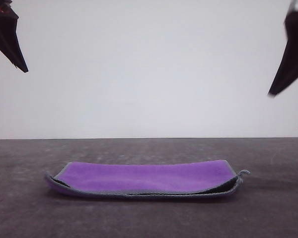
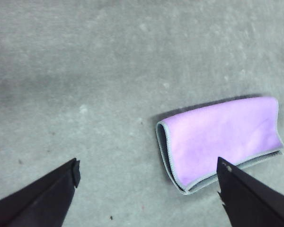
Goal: Fold clothes
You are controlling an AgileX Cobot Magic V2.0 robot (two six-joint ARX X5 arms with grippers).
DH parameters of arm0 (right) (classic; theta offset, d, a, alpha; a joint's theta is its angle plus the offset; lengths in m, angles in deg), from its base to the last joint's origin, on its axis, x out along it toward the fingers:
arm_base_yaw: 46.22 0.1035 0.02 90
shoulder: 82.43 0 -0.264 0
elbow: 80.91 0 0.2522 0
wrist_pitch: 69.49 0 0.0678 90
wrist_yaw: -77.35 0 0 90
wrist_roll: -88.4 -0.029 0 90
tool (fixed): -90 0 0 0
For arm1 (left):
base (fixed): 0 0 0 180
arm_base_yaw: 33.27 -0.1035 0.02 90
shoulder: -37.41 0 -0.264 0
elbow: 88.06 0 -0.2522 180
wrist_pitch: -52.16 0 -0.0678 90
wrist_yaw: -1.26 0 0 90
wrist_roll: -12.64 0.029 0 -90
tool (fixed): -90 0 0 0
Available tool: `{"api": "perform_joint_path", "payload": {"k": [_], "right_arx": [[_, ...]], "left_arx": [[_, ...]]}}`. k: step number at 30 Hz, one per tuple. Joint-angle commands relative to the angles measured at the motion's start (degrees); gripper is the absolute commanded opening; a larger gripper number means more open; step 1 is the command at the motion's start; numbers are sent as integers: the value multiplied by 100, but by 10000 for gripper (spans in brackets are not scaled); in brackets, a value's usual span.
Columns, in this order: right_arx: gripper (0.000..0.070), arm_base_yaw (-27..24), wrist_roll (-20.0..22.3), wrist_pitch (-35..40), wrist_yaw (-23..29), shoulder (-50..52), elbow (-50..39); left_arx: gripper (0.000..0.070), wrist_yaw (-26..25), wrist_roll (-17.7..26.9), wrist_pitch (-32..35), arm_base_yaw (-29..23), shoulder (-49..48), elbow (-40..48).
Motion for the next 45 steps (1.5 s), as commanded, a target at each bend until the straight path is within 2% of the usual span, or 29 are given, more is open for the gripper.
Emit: {"api": "perform_joint_path", "payload": {"k": [1,11,18,20,24,26,31,35,39,45], "right_arx": [[487,22,-552,566,-144,-201,-151],[483,576,-1249,2074,-372,-1779,-366],[382,882,-1805,3023,-376,-2431,-366],[304,942,-1839,3173,-380,-2493,-366],[54,1051,-1937,3426,-485,-2501,-366],[3,1073,-1971,3530,-502,-2501,-364],[3,1145,-2066,3760,-746,-2501,-361],[3,1430,-2600,4464,-973,-2501,-358],[3,1931,-3144,5137,-914,-2502,-272],[3,2606,-3370,5253,-629,-2806,133]], "left_arx": [[573,-8,-25,21,-2,74,-107],[573,-33,-44,17,-2,74,-107],[573,-35,-42,19,-2,74,-107],[573,-37,-42,22,-2,74,-107],[573,-35,-43,24,-2,74,-107],[573,-37,-44,31,-2,74,-107],[573,-37,-47,34,-2,74,-107],[573,-38,-73,37,0,74,-107],[573,-63,-85,34,2,74,-107],[573,-66,-85,35,2,74,-107]]}}
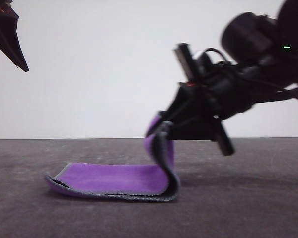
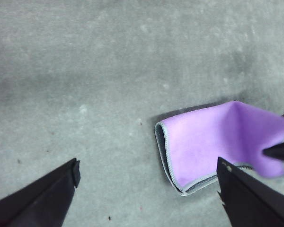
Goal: Fold clothes
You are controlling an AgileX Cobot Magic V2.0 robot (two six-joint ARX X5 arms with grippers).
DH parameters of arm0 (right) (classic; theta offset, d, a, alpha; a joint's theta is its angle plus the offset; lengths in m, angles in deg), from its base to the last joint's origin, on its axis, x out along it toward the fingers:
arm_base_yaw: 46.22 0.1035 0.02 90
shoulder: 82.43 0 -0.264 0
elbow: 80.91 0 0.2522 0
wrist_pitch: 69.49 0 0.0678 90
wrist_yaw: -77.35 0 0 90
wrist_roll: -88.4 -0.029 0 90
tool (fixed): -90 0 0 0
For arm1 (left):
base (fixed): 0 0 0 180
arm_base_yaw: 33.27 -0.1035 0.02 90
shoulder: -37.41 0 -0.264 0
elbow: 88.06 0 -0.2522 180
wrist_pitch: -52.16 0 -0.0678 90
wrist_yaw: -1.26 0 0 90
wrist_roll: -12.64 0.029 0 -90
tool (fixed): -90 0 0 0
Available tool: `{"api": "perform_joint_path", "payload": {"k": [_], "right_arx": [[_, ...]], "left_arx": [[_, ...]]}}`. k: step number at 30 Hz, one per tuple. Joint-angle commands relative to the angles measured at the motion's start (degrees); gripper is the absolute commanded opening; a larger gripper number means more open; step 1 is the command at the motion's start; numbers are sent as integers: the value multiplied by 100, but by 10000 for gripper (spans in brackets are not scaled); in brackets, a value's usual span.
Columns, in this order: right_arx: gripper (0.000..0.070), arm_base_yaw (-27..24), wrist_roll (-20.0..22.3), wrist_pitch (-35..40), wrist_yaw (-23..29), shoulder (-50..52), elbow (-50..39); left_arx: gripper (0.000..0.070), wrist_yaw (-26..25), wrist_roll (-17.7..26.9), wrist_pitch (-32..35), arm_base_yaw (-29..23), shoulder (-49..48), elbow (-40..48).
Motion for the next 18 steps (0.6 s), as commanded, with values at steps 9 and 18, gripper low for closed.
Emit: {"api": "perform_joint_path", "payload": {"k": [9,18], "right_arx": [[3,698,-334,60,155,-980,1031],[4,1017,-454,59,189,-1451,1662]], "left_arx": [[573,-44,-15,23,15,74,-107],[573,-44,-13,22,15,74,-107]]}}
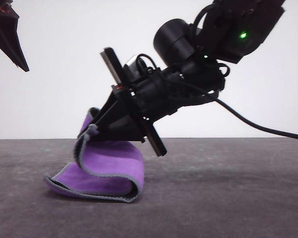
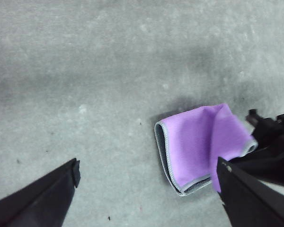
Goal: Fold clothes
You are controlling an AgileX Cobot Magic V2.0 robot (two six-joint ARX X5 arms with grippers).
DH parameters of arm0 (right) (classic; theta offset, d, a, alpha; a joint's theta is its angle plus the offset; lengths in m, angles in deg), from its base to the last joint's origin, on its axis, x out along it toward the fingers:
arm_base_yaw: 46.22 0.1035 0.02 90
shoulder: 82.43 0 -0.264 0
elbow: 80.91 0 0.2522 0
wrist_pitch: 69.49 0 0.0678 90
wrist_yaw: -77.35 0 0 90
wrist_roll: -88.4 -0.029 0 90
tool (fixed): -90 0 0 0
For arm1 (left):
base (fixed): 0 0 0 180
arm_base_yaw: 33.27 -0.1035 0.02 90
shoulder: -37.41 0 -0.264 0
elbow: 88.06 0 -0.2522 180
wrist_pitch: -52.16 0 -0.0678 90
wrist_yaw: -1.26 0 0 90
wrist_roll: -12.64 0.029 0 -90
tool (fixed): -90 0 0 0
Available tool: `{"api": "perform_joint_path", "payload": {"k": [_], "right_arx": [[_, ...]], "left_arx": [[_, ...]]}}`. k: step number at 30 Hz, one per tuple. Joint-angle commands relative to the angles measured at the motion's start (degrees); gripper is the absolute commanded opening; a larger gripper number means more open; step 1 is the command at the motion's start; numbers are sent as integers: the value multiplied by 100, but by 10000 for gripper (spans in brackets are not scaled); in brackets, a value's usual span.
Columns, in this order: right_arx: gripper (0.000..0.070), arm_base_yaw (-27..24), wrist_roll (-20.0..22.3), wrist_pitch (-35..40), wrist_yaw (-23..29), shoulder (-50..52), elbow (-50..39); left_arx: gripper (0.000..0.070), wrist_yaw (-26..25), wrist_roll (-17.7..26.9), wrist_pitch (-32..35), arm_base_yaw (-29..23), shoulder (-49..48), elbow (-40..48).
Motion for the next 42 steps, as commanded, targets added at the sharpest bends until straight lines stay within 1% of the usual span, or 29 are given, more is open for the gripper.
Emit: {"api": "perform_joint_path", "payload": {"k": [1,3,5,6,9,10,11,14,17,20,23,26,29,31,33,35,37,40,42], "right_arx": [[4,71,-66,69,22,-138,127],[5,75,-64,90,59,-138,131],[21,75,-63,92,76,-138,131],[81,75,-59,92,75,-138,131],[323,75,-42,100,65,-138,131],[366,75,-38,104,65,-138,131],[384,75,-30,109,65,-138,131],[384,73,42,112,81,-138,131],[384,65,224,136,78,-130,131],[384,-10,592,-52,113,91,131],[384,-111,1141,-686,433,460,131],[384,-309,1815,-1700,1124,979,131],[384,-505,2404,-2628,2076,1596,129],[384,-635,2696,-3108,2695,2053,128],[384,-749,2893,-3500,3239,2503,120],[384,-855,3064,-3868,3675,2933,109],[384,-987,3198,-4190,4166,3344,71],[384,-1263,3371,-4500,4596,3964,-151],[384,-1536,3475,-4635,4667,4369,-386]], "left_arx": [[573,-42,-11,23,4,74,-107],[573,-42,-11,25,4,74,-107],[573,-42,-11,25,4,74,-107],[573,-42,-11,25,4,74,-107],[573,-42,-11,25,4,74,-107],[573,-42,-11,25,4,74,-107],[573,-42,-11,23,4,74,-107],[573,-42,-11,21,4,74,-107],[573,-42,-11,21,4,74,-107],[573,-42,15,23,4,72,-107],[573,-39,44,-25,4,72,-107],[567,-37,64,-23,2,72,-107],[566,-17,96,-29,2,72,-107],[560,23,91,-27,2,72,-105],[557,48,90,-29,2,72,-105],[557,71,92,-38,2,72,-105],[557,185,92,-39,4,72,-102],[557,372,93,-37,2,72,-101],[557,391,94,-29,2,72,-101]]}}
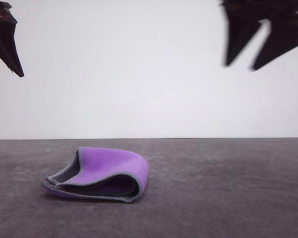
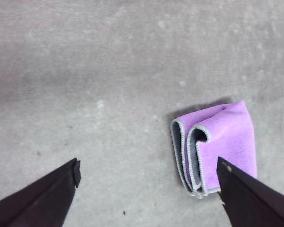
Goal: Fold clothes
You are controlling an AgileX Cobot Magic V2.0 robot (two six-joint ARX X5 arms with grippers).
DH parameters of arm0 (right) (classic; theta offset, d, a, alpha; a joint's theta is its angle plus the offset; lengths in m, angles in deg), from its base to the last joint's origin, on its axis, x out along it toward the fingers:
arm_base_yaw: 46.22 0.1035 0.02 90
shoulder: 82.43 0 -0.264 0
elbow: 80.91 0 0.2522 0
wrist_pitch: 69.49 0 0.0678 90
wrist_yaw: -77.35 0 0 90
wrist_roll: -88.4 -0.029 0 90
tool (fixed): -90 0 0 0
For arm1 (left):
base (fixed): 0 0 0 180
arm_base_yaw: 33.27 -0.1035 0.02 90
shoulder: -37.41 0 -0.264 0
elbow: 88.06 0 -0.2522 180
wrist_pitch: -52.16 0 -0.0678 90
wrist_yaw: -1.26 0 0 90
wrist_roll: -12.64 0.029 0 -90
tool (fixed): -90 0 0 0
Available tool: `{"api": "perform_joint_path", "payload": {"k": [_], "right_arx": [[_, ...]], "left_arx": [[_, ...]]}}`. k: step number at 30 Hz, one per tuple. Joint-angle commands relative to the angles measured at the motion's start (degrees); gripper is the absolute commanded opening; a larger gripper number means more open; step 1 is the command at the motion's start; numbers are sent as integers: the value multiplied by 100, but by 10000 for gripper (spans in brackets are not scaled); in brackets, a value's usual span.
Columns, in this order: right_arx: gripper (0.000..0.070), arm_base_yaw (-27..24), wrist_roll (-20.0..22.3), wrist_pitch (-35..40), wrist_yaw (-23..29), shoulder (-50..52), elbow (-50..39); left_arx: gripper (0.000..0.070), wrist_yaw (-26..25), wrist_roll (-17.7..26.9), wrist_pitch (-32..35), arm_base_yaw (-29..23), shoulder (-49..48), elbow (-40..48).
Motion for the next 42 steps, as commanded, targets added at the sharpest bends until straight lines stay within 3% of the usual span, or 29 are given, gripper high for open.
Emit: {"api": "perform_joint_path", "payload": {"k": [1,5,10,15,16,17,18,19,20,38,42], "right_arx": [[384,-225,280,-134,41,268,-203],[383,-895,517,-287,-133,895,-628],[383,-1608,670,-375,-743,1282,-799],[378,-1874,685,-380,-1072,1314,-799],[345,-1887,686,-381,-1074,1312,-799],[276,-1890,691,-381,-1072,1312,-799],[115,-1888,692,-381,-1072,1312,-799],[21,-1888,708,-379,-1071,1312,-799],[8,-1888,742,-376,-1070,1314,-799],[7,-1888,776,-361,-941,1312,-799],[7,-1888,776,-360,-941,1312,-799]], "left_arx": [[557,16,81,18,2,72,-101],[557,14,83,32,2,72,-101],[557,11,81,45,4,72,-101],[553,10,76,25,4,72,-101],[530,10,75,19,4,72,-101],[482,10,77,15,4,72,-101],[316,8,78,6,4,72,-101],[153,8,86,3,4,72,-101],[0,10,103,6,4,72,-101],[16,5,-11,67,4,72,-101],[15,130,193,75,-1,-99,-61]]}}
